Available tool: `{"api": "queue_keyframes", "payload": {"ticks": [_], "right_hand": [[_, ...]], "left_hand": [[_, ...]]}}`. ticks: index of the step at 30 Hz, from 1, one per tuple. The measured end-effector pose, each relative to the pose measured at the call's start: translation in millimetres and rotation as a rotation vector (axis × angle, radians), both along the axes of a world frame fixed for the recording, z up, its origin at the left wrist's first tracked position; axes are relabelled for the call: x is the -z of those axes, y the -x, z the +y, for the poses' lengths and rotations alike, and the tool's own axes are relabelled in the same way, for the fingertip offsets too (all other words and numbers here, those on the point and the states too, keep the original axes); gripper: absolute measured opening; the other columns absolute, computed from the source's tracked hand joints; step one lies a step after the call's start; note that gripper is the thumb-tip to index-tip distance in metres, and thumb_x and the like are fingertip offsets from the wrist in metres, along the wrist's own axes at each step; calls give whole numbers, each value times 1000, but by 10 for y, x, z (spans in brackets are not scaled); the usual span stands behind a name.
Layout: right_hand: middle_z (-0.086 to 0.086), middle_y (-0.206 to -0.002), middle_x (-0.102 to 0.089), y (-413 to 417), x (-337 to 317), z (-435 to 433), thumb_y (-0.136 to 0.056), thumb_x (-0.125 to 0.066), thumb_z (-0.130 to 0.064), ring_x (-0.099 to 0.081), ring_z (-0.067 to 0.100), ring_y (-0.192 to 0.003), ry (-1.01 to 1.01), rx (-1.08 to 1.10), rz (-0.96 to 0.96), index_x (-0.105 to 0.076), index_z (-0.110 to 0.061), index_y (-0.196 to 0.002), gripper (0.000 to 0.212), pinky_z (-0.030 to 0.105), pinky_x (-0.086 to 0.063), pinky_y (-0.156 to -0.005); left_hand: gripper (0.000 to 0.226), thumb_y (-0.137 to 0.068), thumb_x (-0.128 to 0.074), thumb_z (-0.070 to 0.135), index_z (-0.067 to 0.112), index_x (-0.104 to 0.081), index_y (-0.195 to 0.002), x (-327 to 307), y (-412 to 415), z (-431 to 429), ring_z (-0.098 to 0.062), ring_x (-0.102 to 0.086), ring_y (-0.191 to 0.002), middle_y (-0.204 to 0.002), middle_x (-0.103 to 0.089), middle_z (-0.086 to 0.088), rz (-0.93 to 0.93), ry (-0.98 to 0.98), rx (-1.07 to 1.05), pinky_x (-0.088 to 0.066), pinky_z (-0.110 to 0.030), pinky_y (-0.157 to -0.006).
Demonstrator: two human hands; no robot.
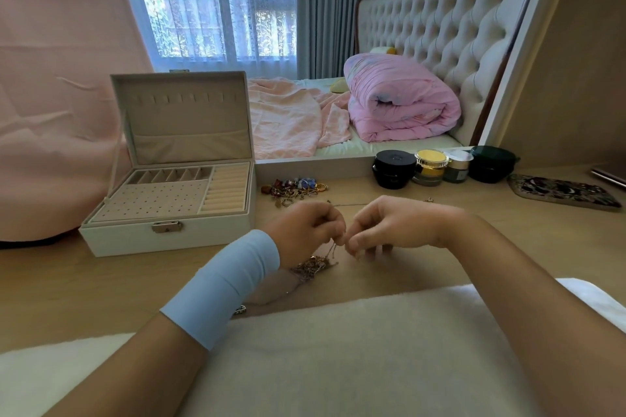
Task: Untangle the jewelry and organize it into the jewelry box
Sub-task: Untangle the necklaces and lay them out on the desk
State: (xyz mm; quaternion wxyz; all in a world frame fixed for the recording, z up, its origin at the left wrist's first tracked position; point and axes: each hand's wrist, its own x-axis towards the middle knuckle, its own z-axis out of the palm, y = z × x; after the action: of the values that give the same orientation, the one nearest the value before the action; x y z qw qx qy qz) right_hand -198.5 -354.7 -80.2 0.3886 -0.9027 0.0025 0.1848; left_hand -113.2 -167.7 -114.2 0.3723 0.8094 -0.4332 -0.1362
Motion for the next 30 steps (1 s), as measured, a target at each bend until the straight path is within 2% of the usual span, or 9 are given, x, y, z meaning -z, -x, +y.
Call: {"api": "queue_keyframes", "payload": {"ticks": [2,4,7,10,13,16,25,28,30], "right_hand": [[3,-104,-75,10,-24,-22,-101,-56,-18,-71,23,-93,-155,2,2,-69,-12,-101,14,42,-54,-86],[12,-102,-73,10,-61,-15,-100,-45,-17,-70,32,-93,-359,35,-19,-60,-8,-92,19,43,-53,-83],[17,-86,-64,-12,-102,8,-87,-40,-23,-63,36,-78,-638,60,-60,-46,-11,-78,16,43,-50,-74],[13,-73,-55,-45,-118,16,-89,-41,-28,-54,31,-67,-816,103,-123,-37,-16,-72,22,41,-47,-69],[7,-65,-44,-62,-118,25,-89,-47,-29,-45,24,-58,-893,191,-218,-36,-17,-69,26,39,-43,-64],[2,-61,-38,-83,-113,46,-97,-48,-22,-39,20,-56,-927,282,-319,-39,-17,-66,32,38,-42,-66],[2,-60,-50,-92,-252,142,-103,-46,-20,-58,22,-67,-1119,546,-521,-47,-15,-67,36,43,-52,-80],[0,-60,-42,-85,-262,120,-103,-45,-23,-47,18,-55,-1118,594,-500,-40,-18,-68,36,34,-51,-59],[-1,-61,-36,-80,-242,80,-103,-46,-26,-35,14,-49,-1060,611,-466,-37,-19,-71,34,25,-37,-44]], "left_hand": [[17,-98,-54,9,17,-62,-84,-65,-3,26,-17,-61,-76,-76,-70,4,126,102,51,-52,-31,-78],[17,-99,-51,6,12,-61,-87,-153,2,62,-15,-59,-73,-72,-68,3,228,178,78,-49,-24,-73],[10,-99,-51,9,7,-61,-97,-257,-11,119,-16,-61,-72,-72,-66,-1,349,241,102,-50,-35,-82],[14,-99,-51,10,4,-60,-107,-319,-17,170,-22,-64,-72,-73,-65,-4,471,243,139,-54,-37,-82],[15,-99,-52,12,6,-63,-106,-362,-21,215,-25,-65,-73,-75,-67,-4,499,173,159,-55,-36,-80],[12,-99,-52,13,7,-62,-98,-380,-25,243,-27,-65,-74,-78,-68,-4,511,159,153,-52,-45,-88],[14,-101,-49,13,11,-59,-92,-312,-33,220,-31,-66,-89,-95,-70,-10,548,103,171,-47,-51,-101],[14,-99,-49,7,13,-57,-89,-248,-47,211,-33,-65,-91,-95,-71,-11,568,99,177,-43,-54,-102],[17,-97,-47,-1,13,-55,-90,-216,-51,213,-34,-65,-88,-95,-71,-10,588,90,177,-44,-55,-99]]}}
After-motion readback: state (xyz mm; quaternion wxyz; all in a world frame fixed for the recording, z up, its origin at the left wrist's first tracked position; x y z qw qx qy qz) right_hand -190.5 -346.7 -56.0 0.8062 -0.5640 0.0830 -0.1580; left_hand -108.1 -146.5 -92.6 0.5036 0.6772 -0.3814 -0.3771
